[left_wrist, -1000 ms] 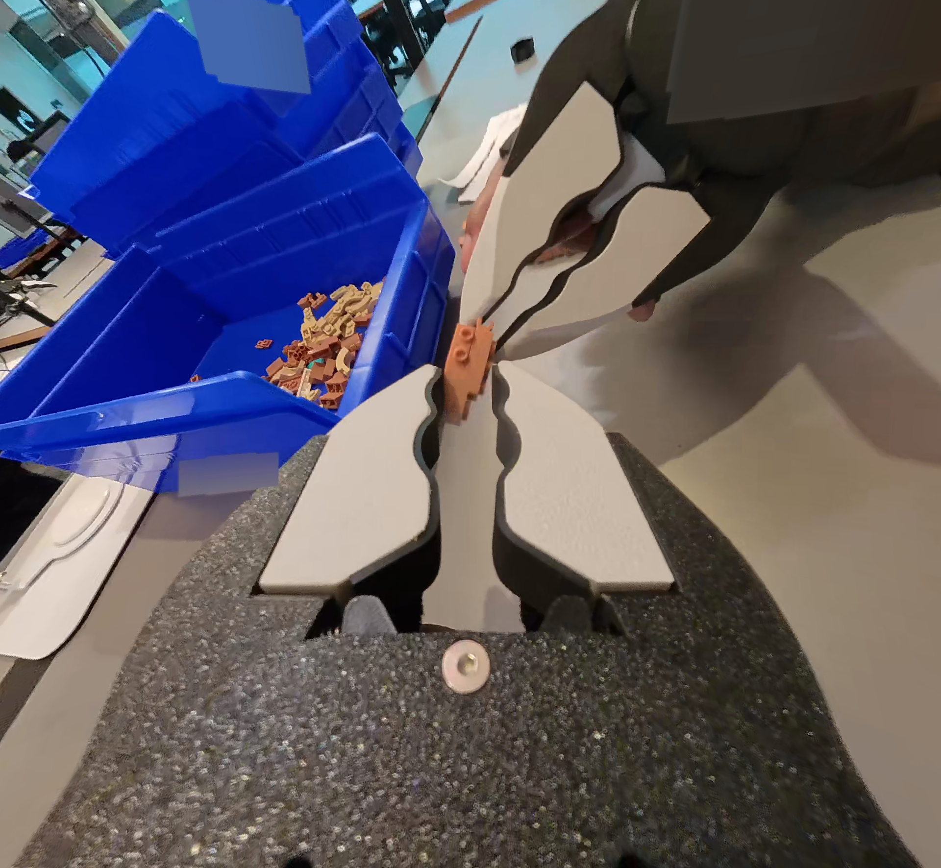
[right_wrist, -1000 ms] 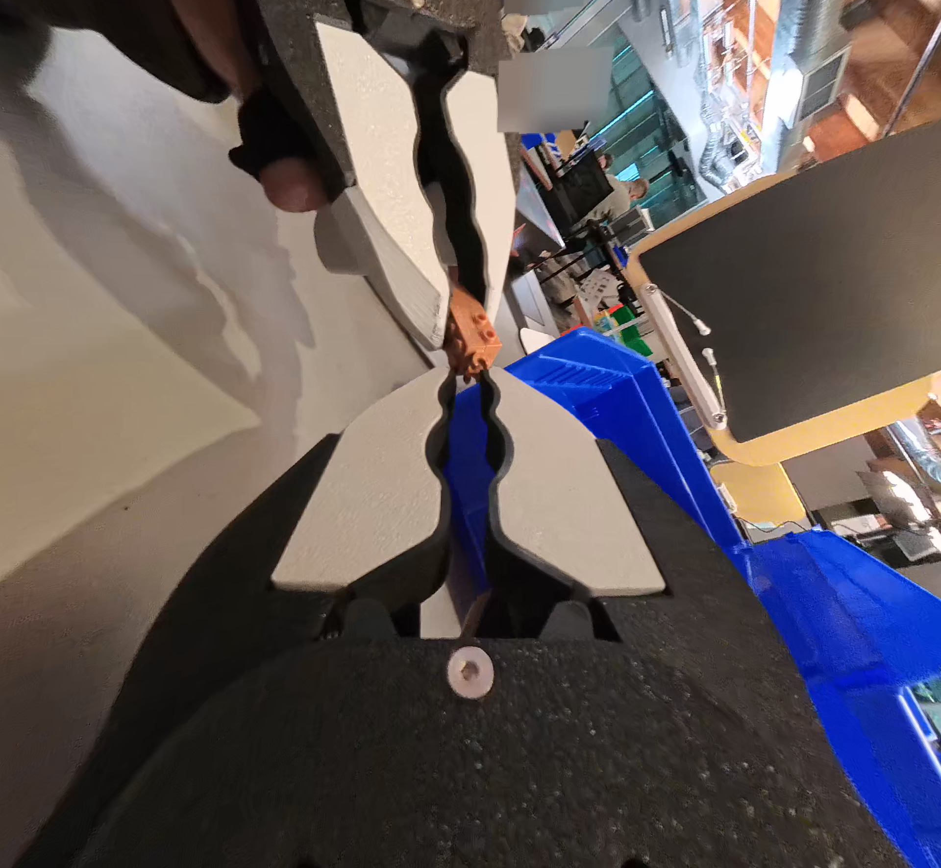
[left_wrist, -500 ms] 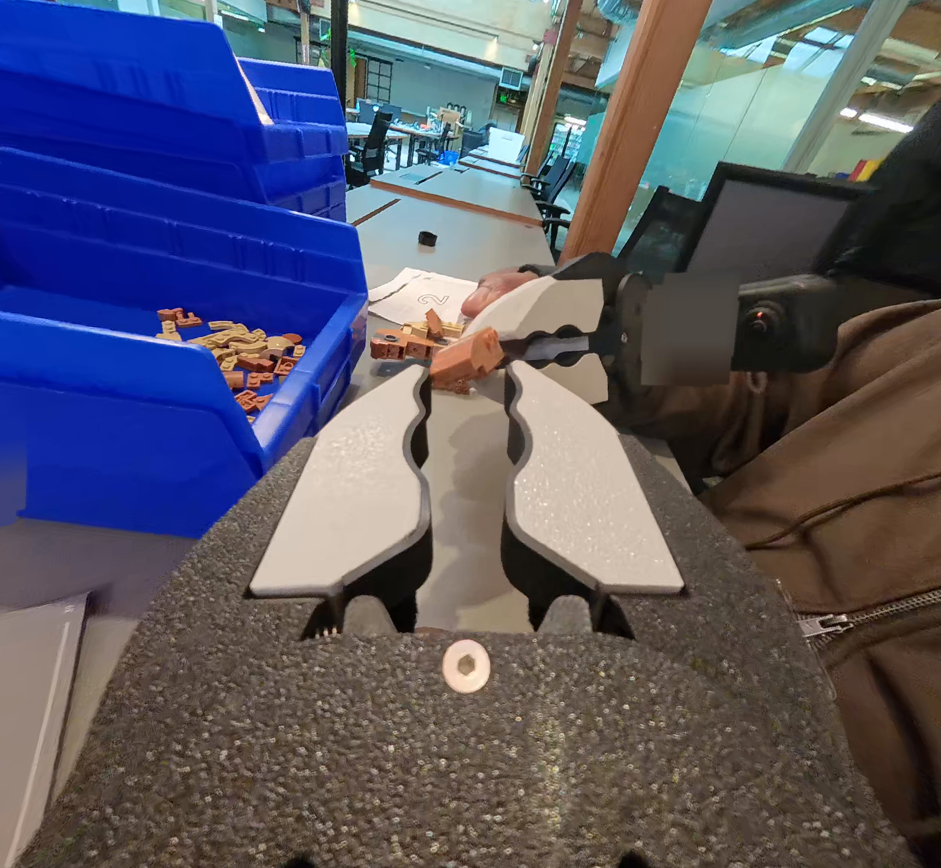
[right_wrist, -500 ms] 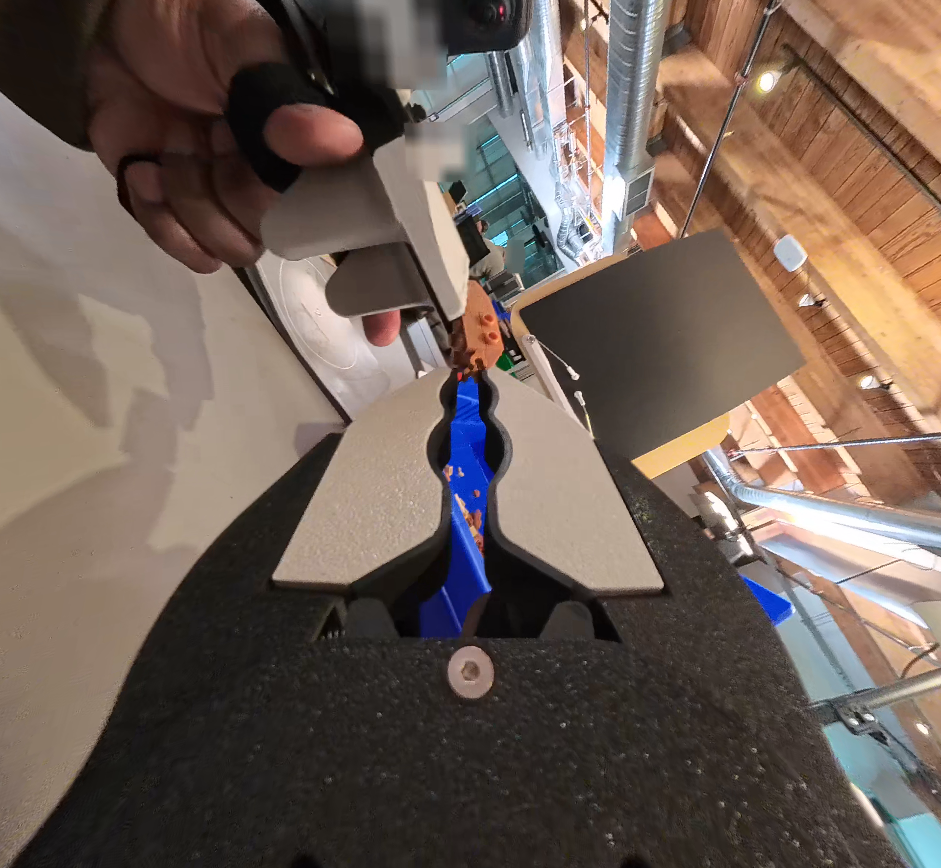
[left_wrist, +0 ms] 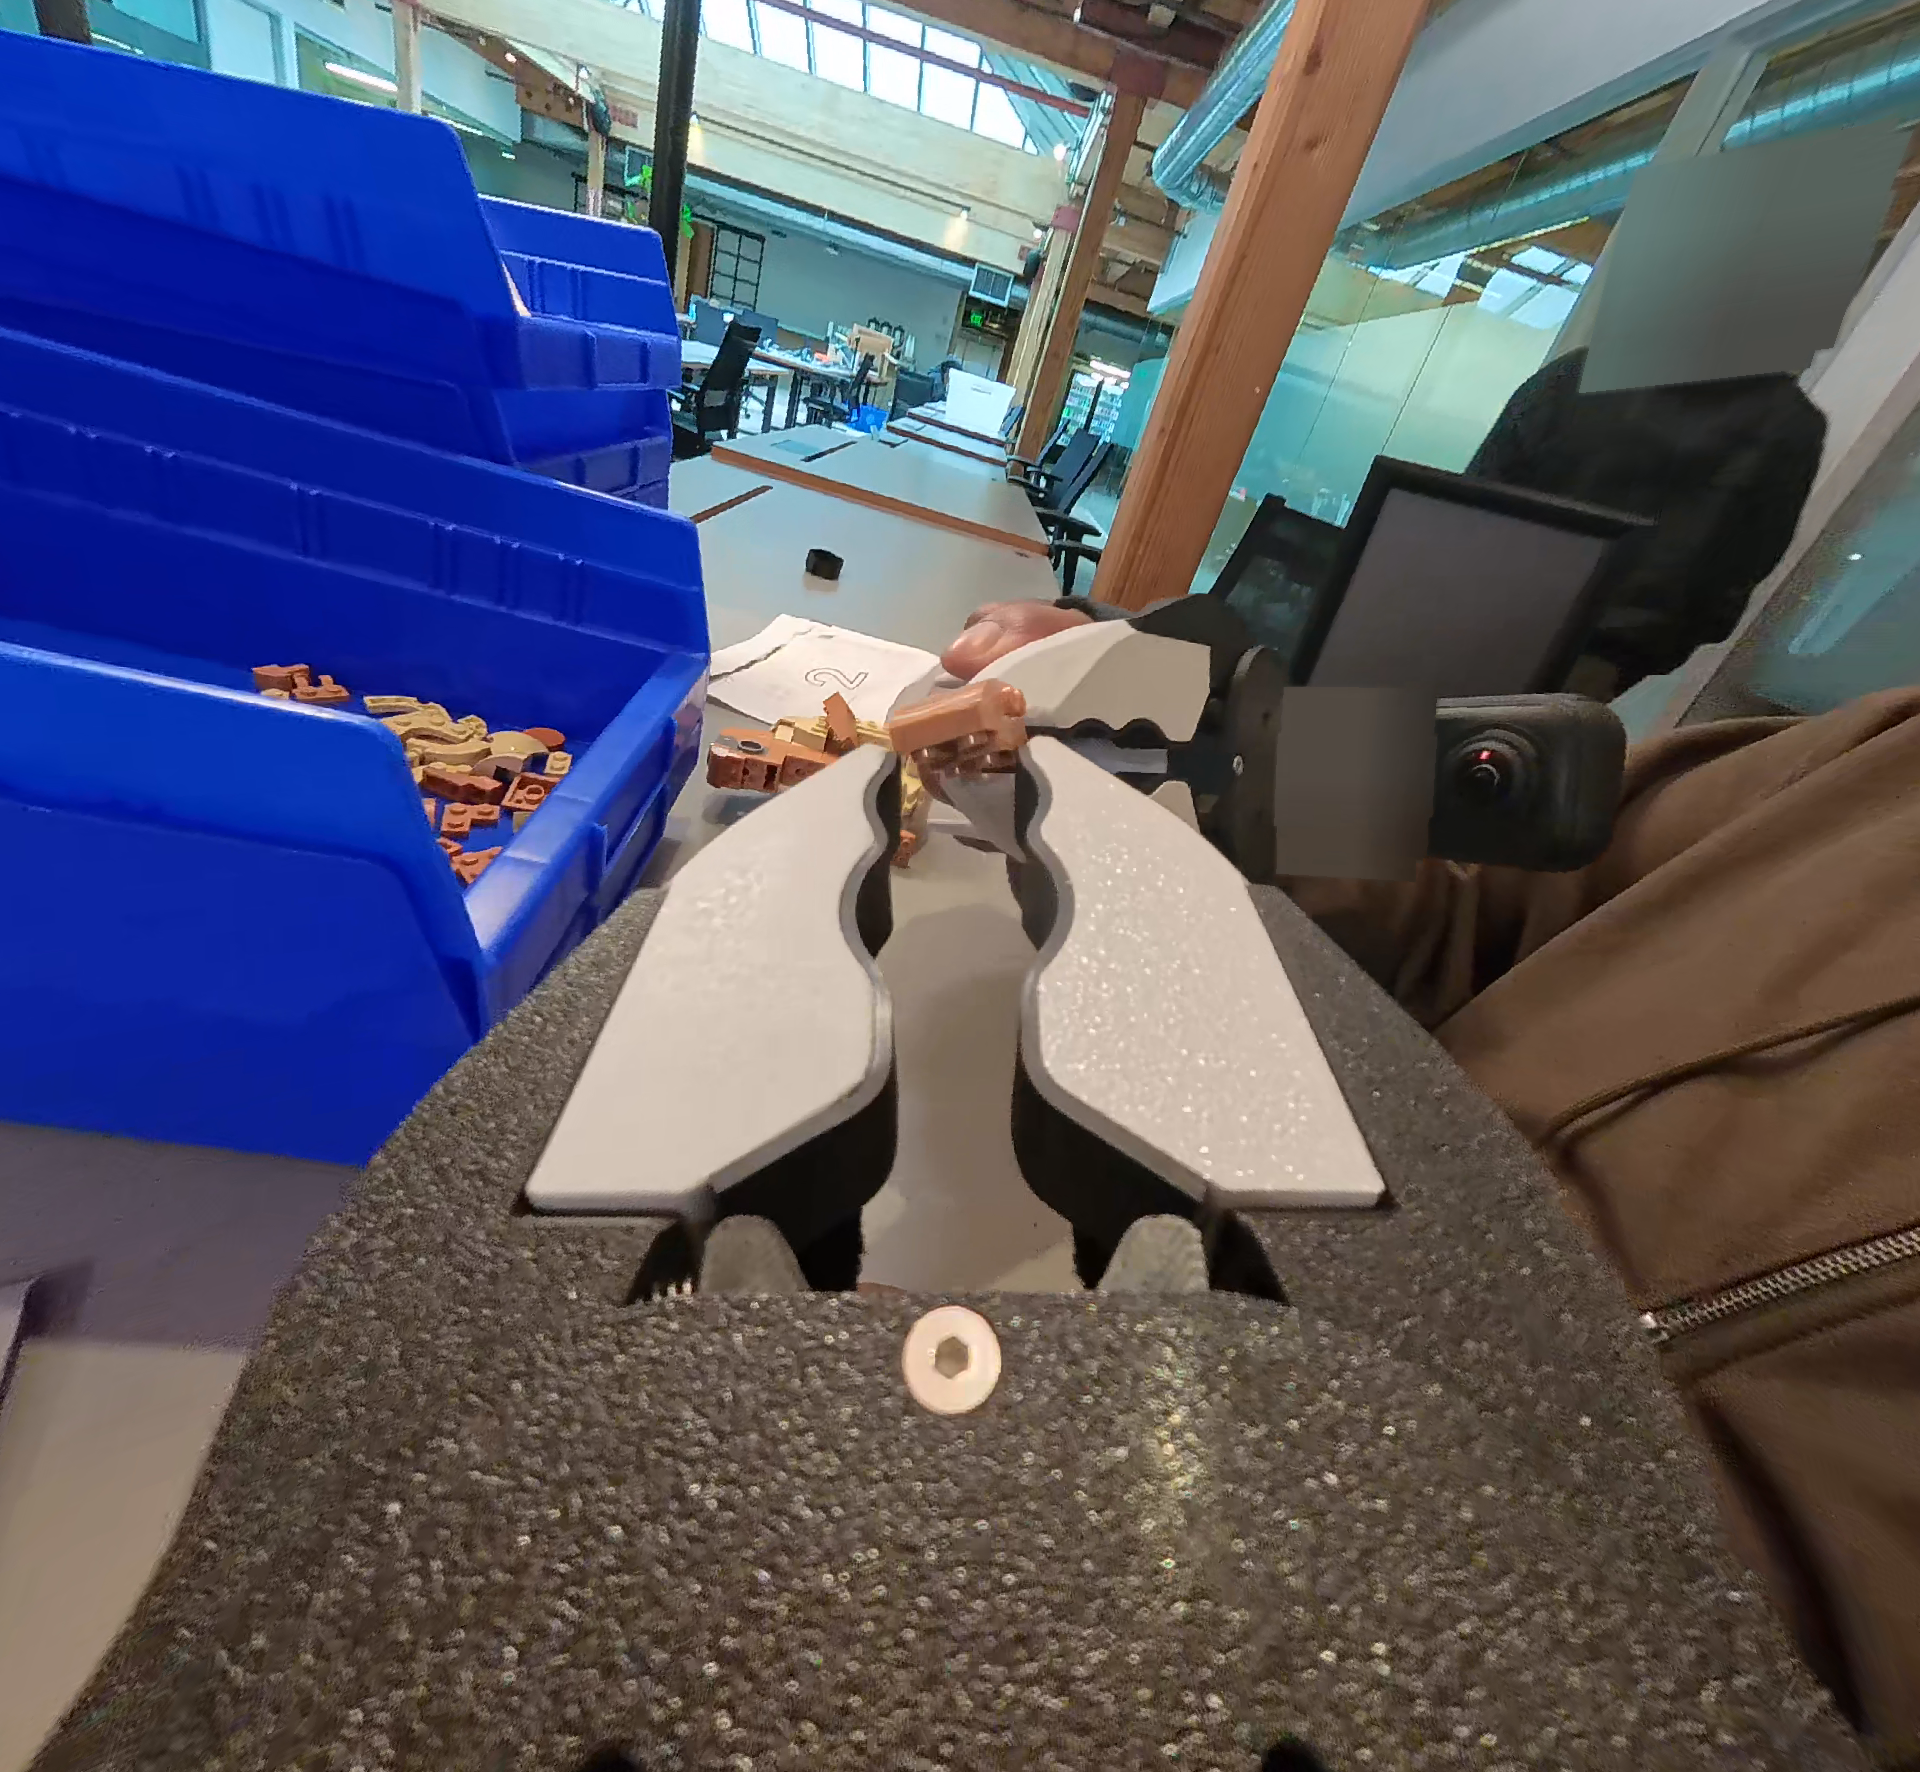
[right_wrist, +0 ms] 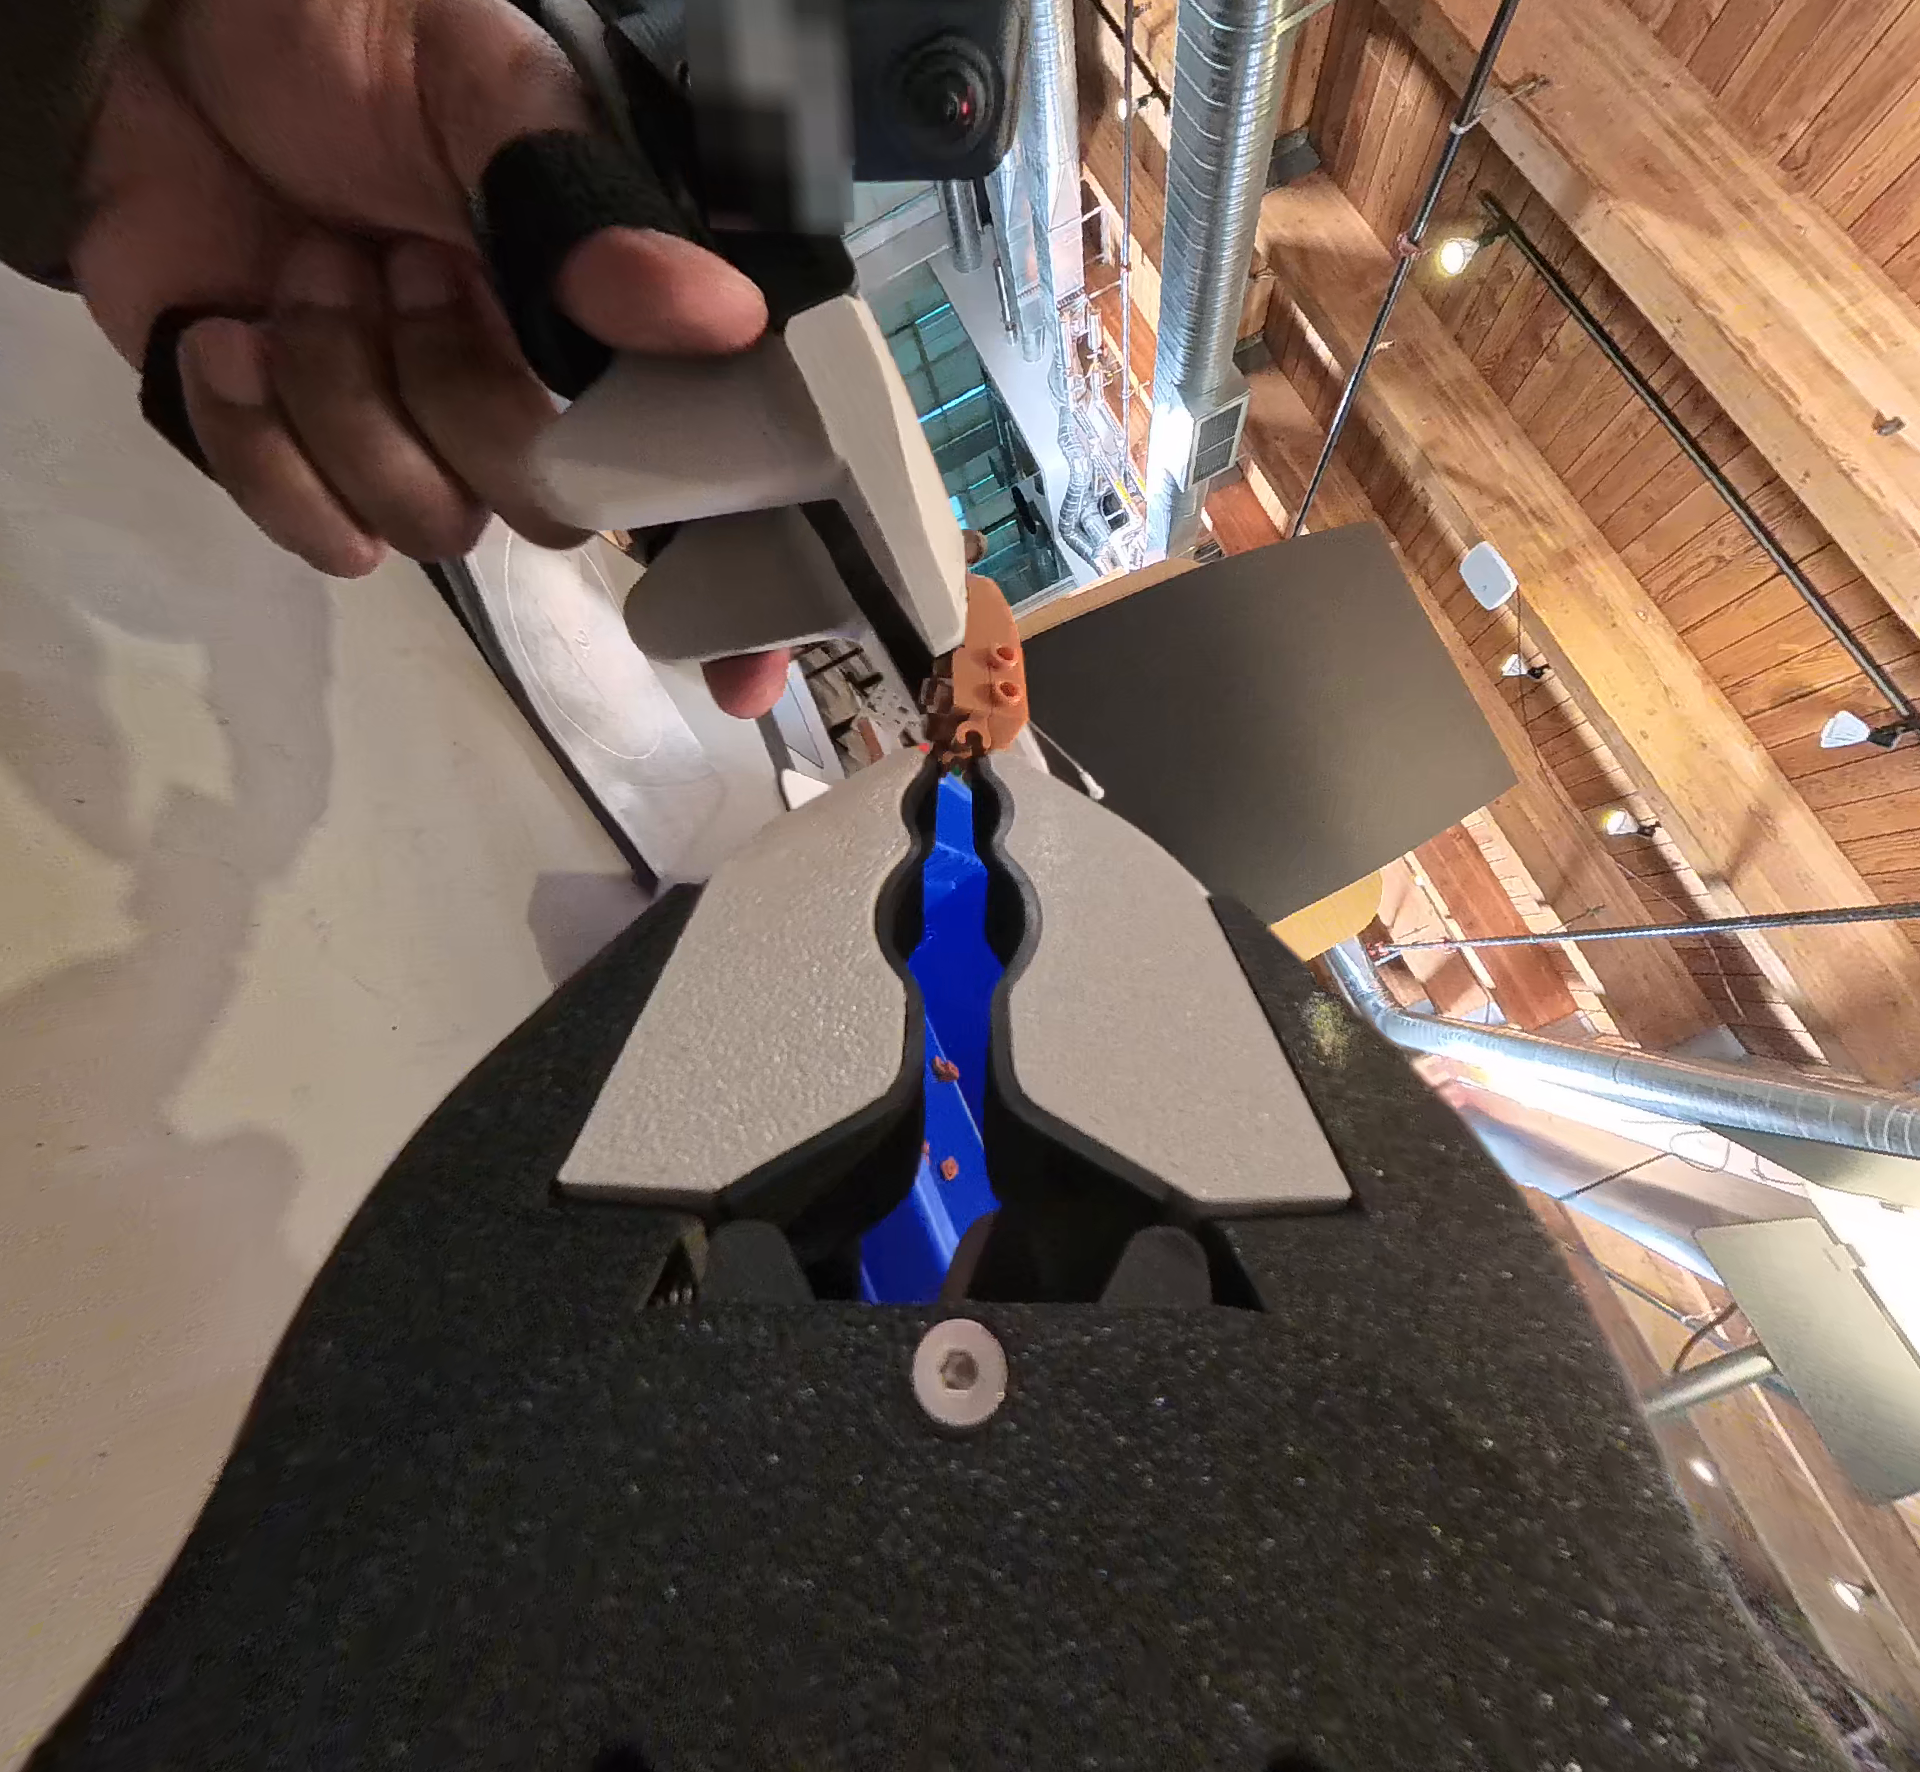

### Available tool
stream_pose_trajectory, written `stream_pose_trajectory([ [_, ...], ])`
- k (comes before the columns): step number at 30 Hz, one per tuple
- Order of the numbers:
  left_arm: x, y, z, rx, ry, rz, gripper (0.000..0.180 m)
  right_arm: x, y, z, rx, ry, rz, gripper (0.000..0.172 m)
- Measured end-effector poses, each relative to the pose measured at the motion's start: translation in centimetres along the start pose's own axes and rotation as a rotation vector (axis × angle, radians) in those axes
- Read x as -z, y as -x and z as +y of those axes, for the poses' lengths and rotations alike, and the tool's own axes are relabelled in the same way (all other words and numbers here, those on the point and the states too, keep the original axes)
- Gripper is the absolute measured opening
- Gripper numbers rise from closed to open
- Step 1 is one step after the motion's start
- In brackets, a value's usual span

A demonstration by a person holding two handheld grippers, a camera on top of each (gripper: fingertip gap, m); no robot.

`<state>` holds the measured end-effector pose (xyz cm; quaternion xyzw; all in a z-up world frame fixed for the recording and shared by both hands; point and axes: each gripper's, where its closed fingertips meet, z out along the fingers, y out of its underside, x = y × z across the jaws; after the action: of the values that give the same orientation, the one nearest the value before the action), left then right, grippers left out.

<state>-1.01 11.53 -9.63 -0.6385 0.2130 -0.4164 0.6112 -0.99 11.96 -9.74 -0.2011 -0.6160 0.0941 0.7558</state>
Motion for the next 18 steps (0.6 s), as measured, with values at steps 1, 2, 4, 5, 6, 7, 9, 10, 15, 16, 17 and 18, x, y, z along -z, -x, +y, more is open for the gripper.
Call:
stream_pose_trajectory([
  [1,-0.1,0.0,-0.1,0.007,-0.006,0.003,0.021,0.0,-0.1,0.0,0.007,0.001,0.009,0.006],
  [2,-0.1,0.0,-0.1,0.011,-0.009,0.003,0.021,0.0,-0.2,0.0,0.014,0.003,0.018,0.006],
  [4,-0.1,0.0,-0.2,0.024,-0.015,-0.001,0.020,0.1,-0.4,0.0,0.025,0.004,0.035,0.006],
  [5,-0.2,0.1,-0.3,0.036,-0.021,-0.001,0.021,0.1,-0.5,-0.1,0.034,0.003,0.043,0.006],
  [6,-0.2,0.0,-0.3,0.052,-0.026,0.004,0.021,0.1,-0.6,-0.1,0.043,0.002,0.051,0.005],
  [7,-0.2,0.0,-0.4,0.067,-0.031,0.013,0.022,0.2,-0.6,-0.2,0.051,-0.001,0.058,0.006],
  [9,-0.2,-0.1,-0.5,0.082,-0.040,0.026,0.024,0.2,-0.8,-0.4,0.076,-0.004,0.074,0.006],
  [10,-0.2,-0.2,-0.5,0.086,-0.042,0.030,0.025,0.2,-0.8,-0.4,0.087,-0.004,0.080,0.006],
  [15,-0.3,-0.5,-0.6,0.104,-0.061,0.054,0.027,0.4,-0.9,-0.8,0.108,-0.021,0.101,0.006],
  [16,-0.3,-0.5,-0.7,0.100,-0.067,0.052,0.027,0.4,-1.0,-0.8,0.108,-0.023,0.103,0.006],
  [17,-0.3,-0.4,-0.8,0.089,-0.078,0.044,0.027,0.4,-1.0,-0.9,0.107,-0.025,0.104,0.005],
  [18,-0.2,-0.4,-1.1,0.076,-0.095,0.036,0.026,0.4,-1.0,-0.9,0.106,-0.026,0.104,0.005],
])
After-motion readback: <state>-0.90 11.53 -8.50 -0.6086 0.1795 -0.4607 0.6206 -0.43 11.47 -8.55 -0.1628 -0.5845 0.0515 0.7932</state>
